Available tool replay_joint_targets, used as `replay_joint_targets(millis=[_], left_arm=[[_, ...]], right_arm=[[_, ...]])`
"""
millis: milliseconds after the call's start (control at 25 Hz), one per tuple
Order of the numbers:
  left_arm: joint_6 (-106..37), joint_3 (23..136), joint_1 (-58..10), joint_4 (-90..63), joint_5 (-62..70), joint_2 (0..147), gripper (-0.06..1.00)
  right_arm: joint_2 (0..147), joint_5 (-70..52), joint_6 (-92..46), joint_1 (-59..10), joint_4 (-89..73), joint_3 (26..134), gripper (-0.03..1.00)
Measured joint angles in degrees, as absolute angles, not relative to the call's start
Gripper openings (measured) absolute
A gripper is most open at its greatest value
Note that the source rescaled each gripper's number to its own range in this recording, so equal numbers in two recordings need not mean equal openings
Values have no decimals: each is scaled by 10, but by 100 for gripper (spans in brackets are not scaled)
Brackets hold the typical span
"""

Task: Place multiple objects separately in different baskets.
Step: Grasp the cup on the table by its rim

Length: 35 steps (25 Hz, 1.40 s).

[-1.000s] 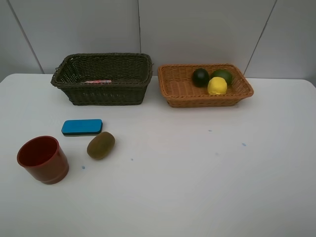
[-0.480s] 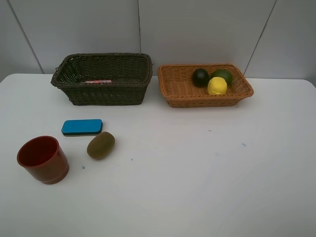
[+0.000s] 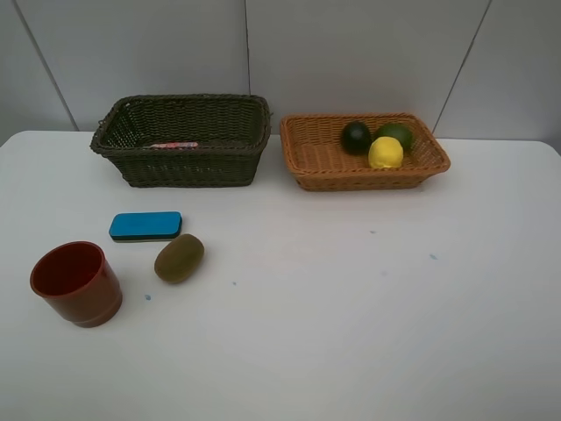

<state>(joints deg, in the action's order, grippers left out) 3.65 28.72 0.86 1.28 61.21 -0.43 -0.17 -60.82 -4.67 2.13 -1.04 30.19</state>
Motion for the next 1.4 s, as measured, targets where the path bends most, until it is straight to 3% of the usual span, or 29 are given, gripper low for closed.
replay_joint_targets(millis=[800, 1400], left_arm=[[36, 301, 9, 46, 607, 10, 100], [32, 442, 9, 43, 598, 291, 100]], right_arm=[[-2, -608, -47, 21, -10, 302, 100], [-2, -608, -47, 21, -10, 302, 100]])
